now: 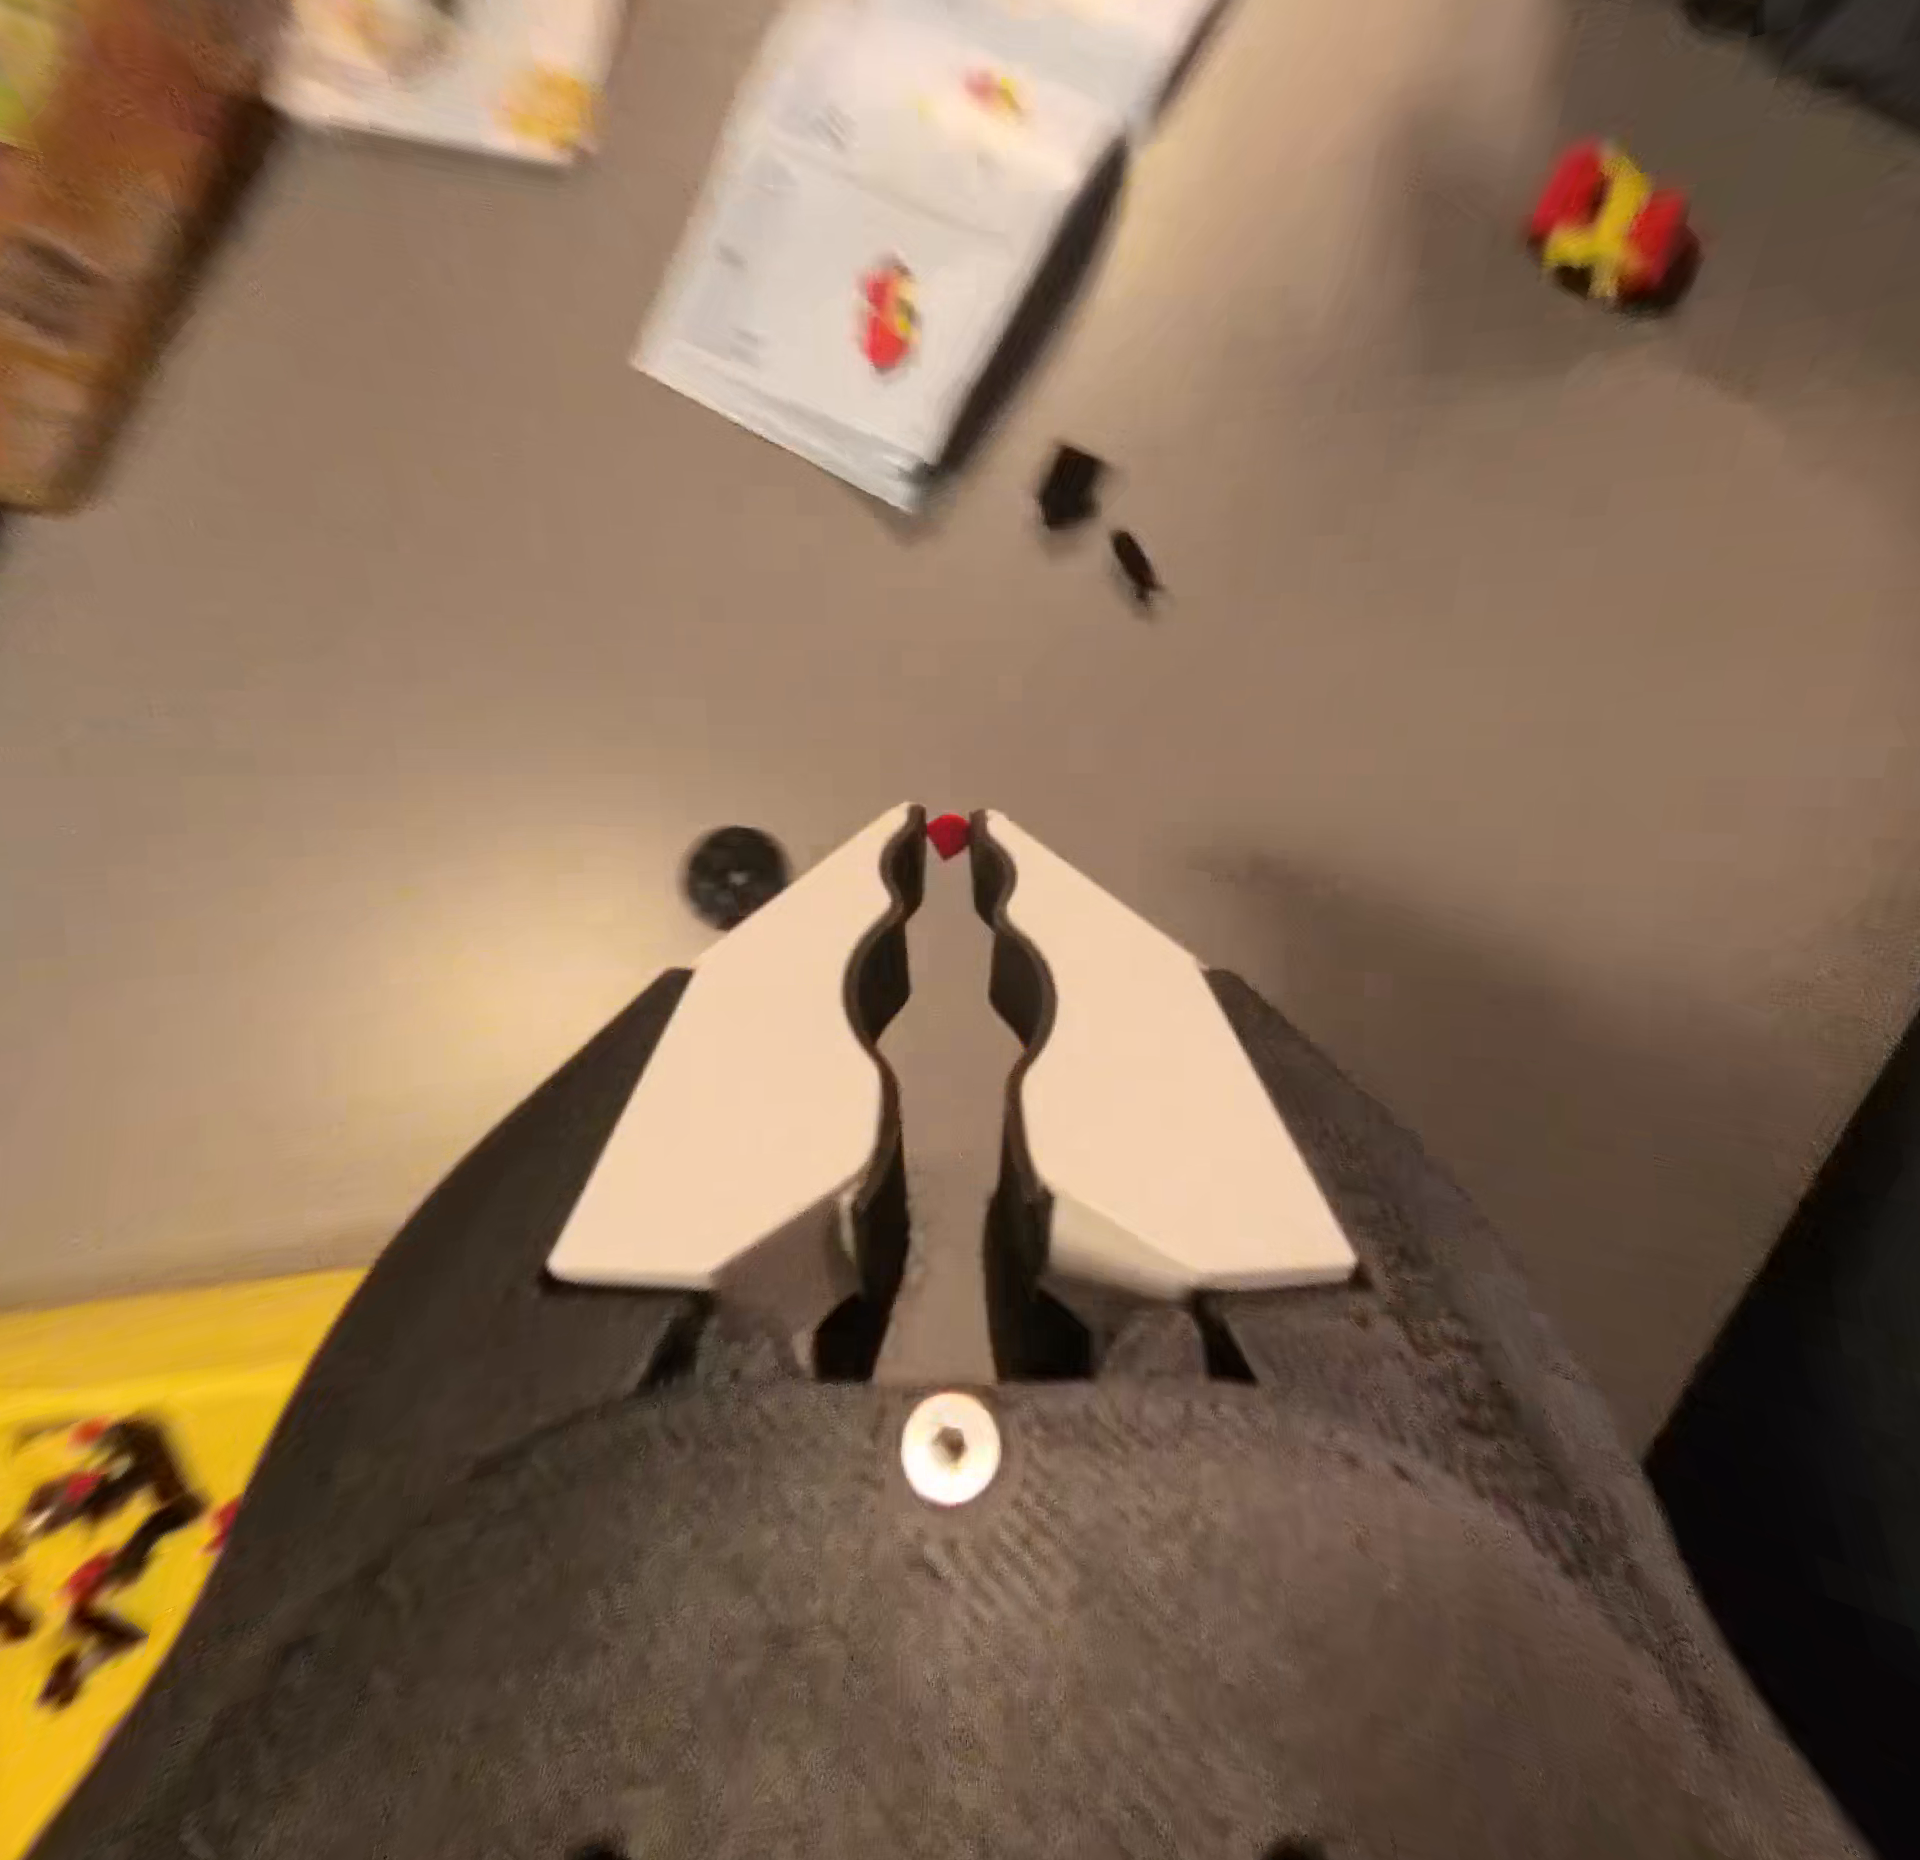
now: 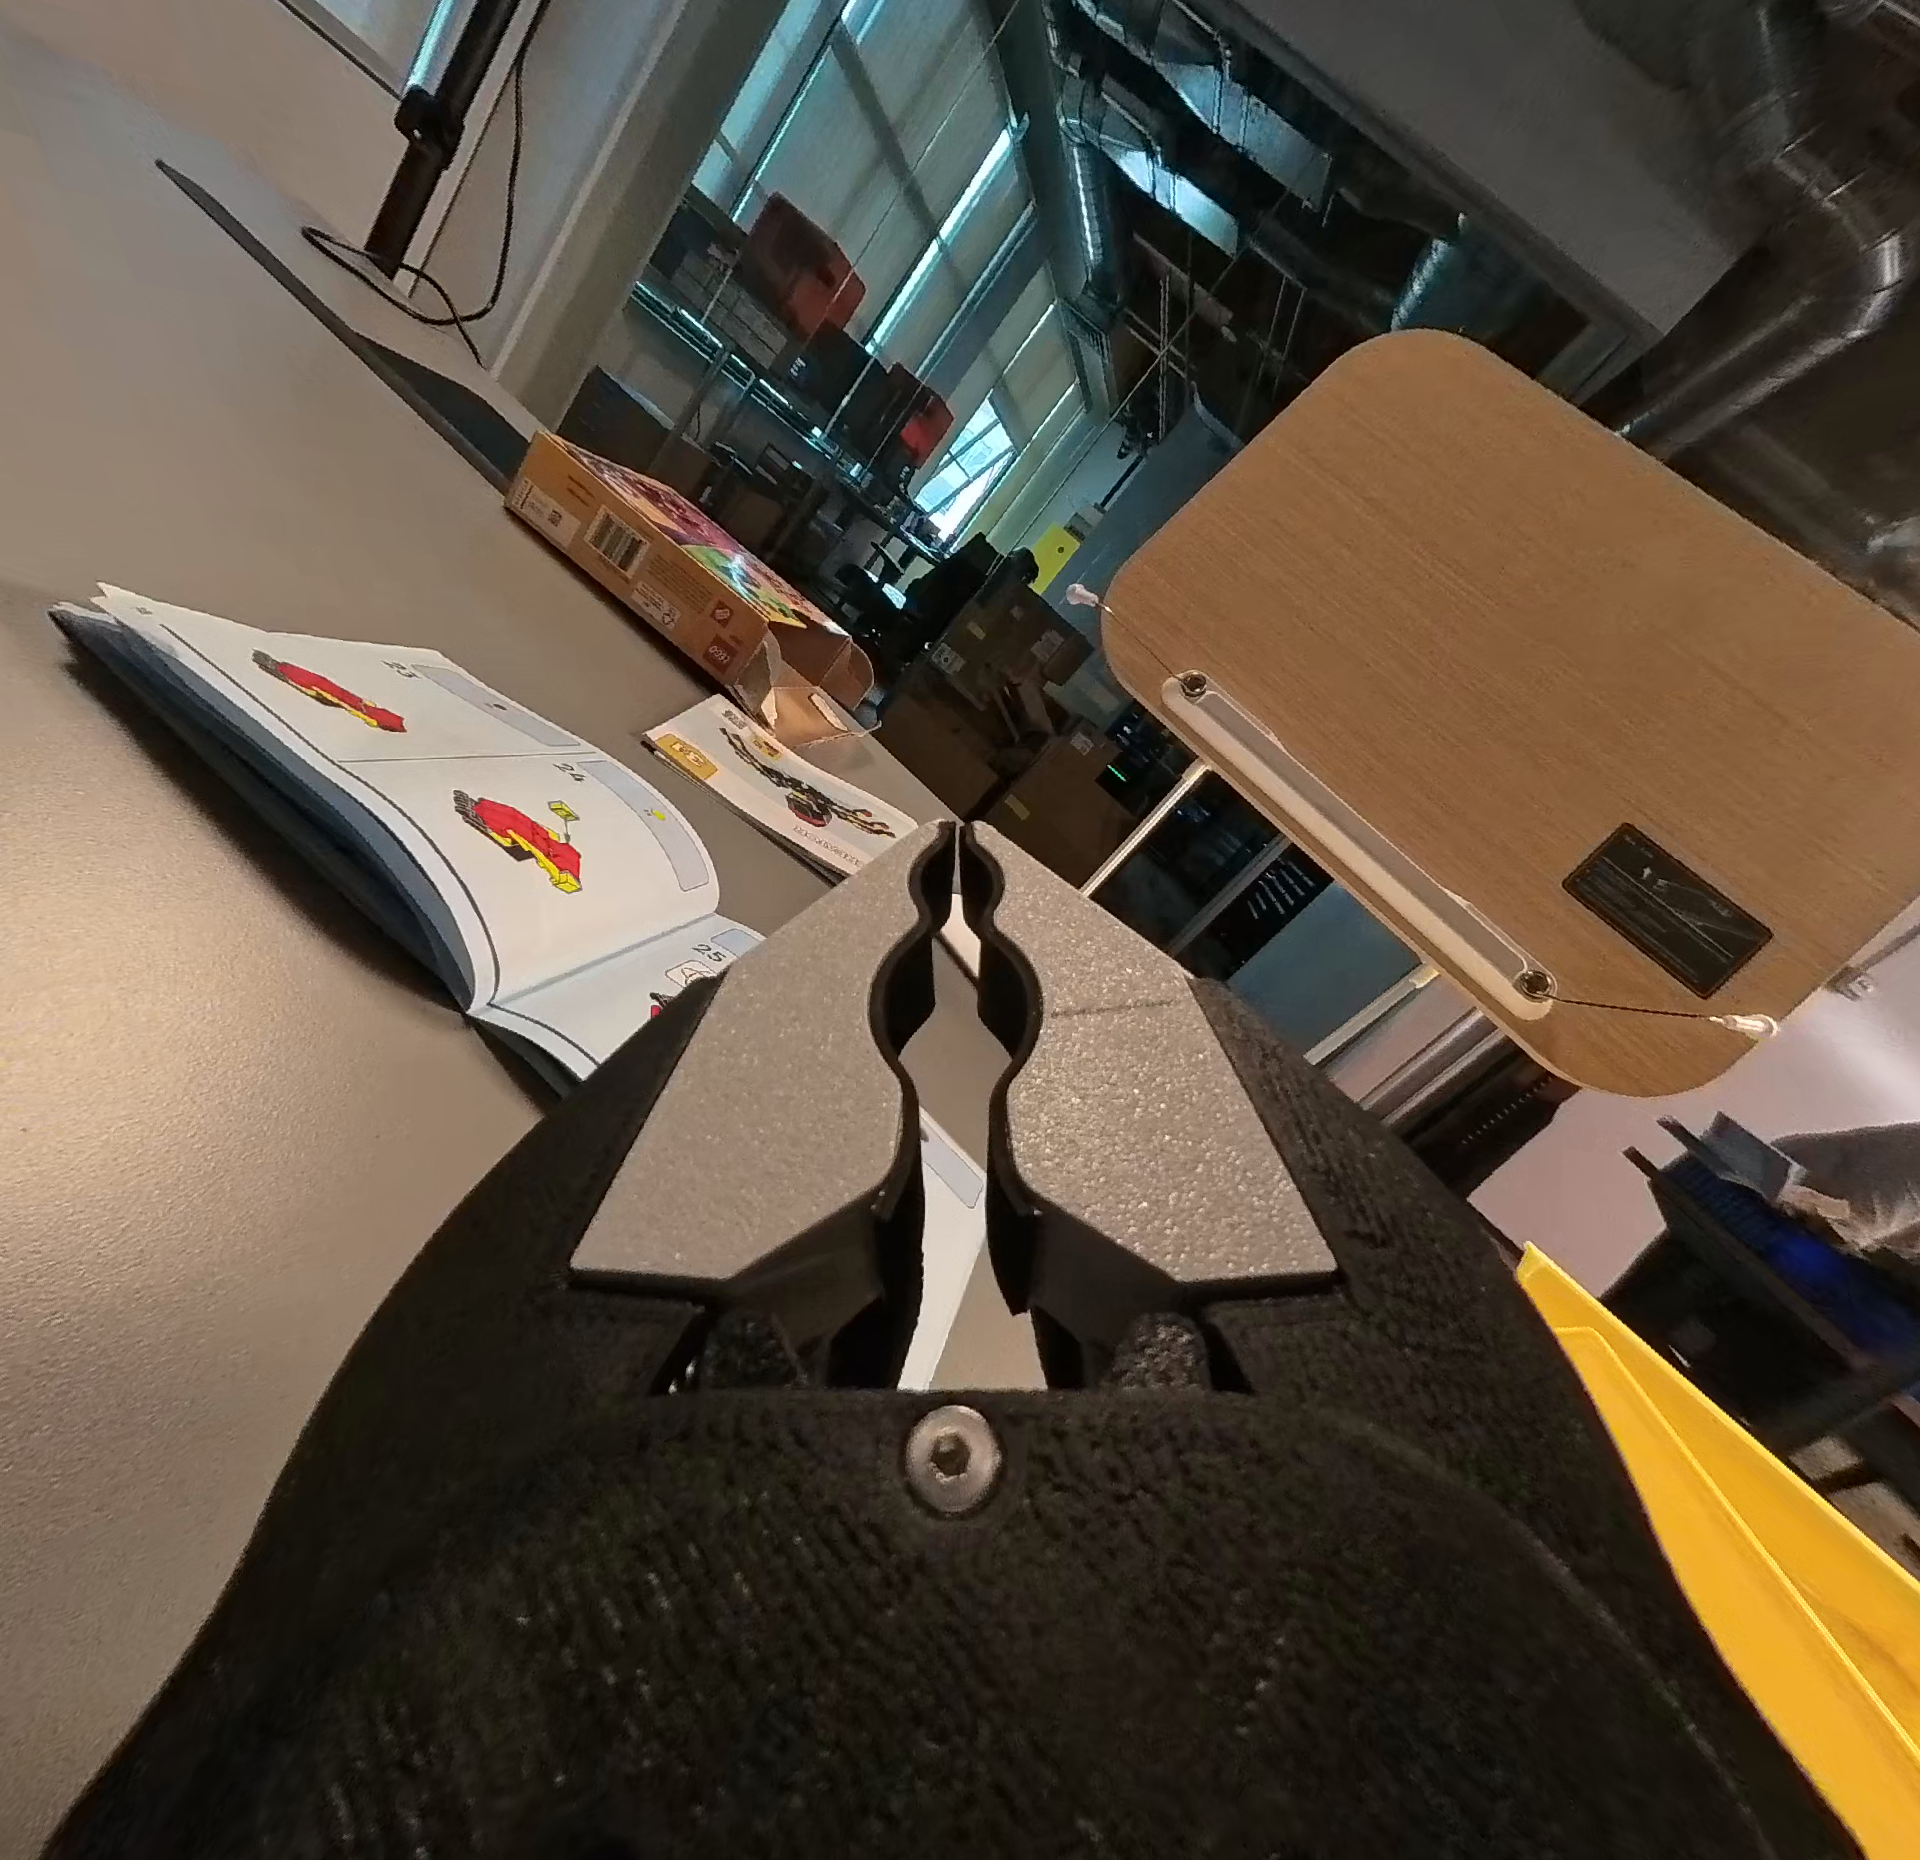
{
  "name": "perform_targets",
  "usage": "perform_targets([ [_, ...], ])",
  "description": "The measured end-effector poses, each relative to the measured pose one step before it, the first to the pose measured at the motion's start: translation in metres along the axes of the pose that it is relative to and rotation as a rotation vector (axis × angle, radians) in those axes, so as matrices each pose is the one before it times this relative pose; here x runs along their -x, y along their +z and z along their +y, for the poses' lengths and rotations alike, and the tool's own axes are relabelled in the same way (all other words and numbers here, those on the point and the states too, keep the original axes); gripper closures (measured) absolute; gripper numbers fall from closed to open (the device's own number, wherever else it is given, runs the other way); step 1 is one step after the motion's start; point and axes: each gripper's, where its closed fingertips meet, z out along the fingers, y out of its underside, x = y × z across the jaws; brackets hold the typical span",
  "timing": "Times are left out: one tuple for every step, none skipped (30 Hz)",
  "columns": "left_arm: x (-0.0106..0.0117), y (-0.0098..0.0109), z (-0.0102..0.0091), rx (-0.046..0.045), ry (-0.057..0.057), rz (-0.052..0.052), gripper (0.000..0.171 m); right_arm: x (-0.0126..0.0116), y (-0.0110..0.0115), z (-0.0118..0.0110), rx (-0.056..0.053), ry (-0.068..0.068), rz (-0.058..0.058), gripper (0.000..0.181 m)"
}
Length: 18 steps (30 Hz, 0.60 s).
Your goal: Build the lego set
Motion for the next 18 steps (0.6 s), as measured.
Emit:
perform_targets([
  [-0.00879, 0.01525, 0.00866, 0.04753, 0.0233, 0.0257, 0.164, -0.0002, -0.00002, -0.00003, -0.0003, 0.0021, 0.0, 0.181],
  [-0.00431, 0.01333, 0.00727, 0.03642, 0.0149, 0.0102, 0.164, -0.00033, -0.00017, -0.00013, -0.0015, 0.0015, 0.0009, 0.181],
  [-0.00266, 0.01091, 0.00546, 0.02246, -0.0011, 0.0109, 0.164, 0.00005, -0.00004, -0.0001, -0.001, 0.002, -0.0009, 0.181],
  [-0.00382, 0.00842, 0.00342, 0.00971, -0.0149, 0.0286, 0.164, 0.00002, 0.0, 0.00012, 0.0004, 0.0014, -0.0011, 0.181],
  [-0.00357, 0.00585, 0.00182, -0.00058, -0.0243, 0.0353, 0.164, 0.00007, 0.00007, 0.00001, 0.0003, 0.0, -0.0002, 0.181],
  [-0.00205, 0.00417, 0.00107, -0.00523, -0.0269, 0.028, 0.164, 0.00027, 0.00006, -0.00008, -0.0005, -0.0004, -0.0009, 0.181],
  [0.00045, 0.00321, 0.00145, -0.00287, -0.024, 0.0126, 0.164, 0.00031, 0.00007, 0.0, 0.0002, -0.0002, -0.002, 0.181],
  [0.00233, 0.00284, 0.00257, 0.00534, -0.0215, -0.002, 0.164, 0.00016, 0.00014, 0.00017, 0.0011, -0.0004, -0.0011, 0.181],
  [0.00268, 0.00297, 0.00471, 0.02086, -0.0208, -0.0049, 0.158, 0.0001, 0.00001, -0.00004, 0.0003, 0.0, 0.0001, 0.181],
  [0.00212, 0.00255, 0.00457, 0.02331, -0.0203, -0.0011, 0.15, -0.00009, -0.0001, -0.00009, -0.001, 0.0005, 0.0002, 0.181],
  [0.00087, -0.00064, -0.00148, -0.0148, -0.015, 0.0051, 0.148, -0.00012, -0.00013, -0.00003, -0.0006, 0.0005, 0.0004, 0.181],
  [0.0004, -0.00211, -0.0022, -0.01787, -0.0125, 0.007, 0.146, -0.00013, -0.00002, -0.00001, 0.0005, 0.0002, 0.0006, 0.181],
  [0.00057, -0.00347, -0.00244, -0.01623, -0.0085, 0.0052, 0.145, -0.00018, -0.00008, 0.00002, 0.0, -0.0002, 0.0008, 0.181],
  [0.00028, -0.00528, -0.00437, -0.02887, -0.0023, 0.0054, 0.143, 0.00005, -0.00002, -0.00012, -0.0004, 0.0001, 0.0001, 0.181],
  [-0.00055, -0.00803, -0.00592, -0.03808, 0.0012, 0.0115, 0.143, 0.00003, -0.00011, 0.00006, 0.0003, 0.0001, -0.0005, 0.181],
  [0.00006, -0.011, -0.00699, -0.04083, -0.0003, 0.0103, 0.143, 0.0001, -0.00003, 0.00009, 0.0007, -0.0004, 0.0003, 0.181],
  [0.00204, -0.0141, -0.00881, -0.05106, -0.0055, 0.0006, 0.143, -0.00014, -0.00015, -0.00002, 0.0001, -0.0004, 0.0009, 0.181],
  [0.00301, -0.016, -0.01083, -0.06217, -0.0083, -0.0024, 0.143, -0.0001, 0.0001, 0.0001, 0.0005, -0.0001, 0.0006, 0.181],
])
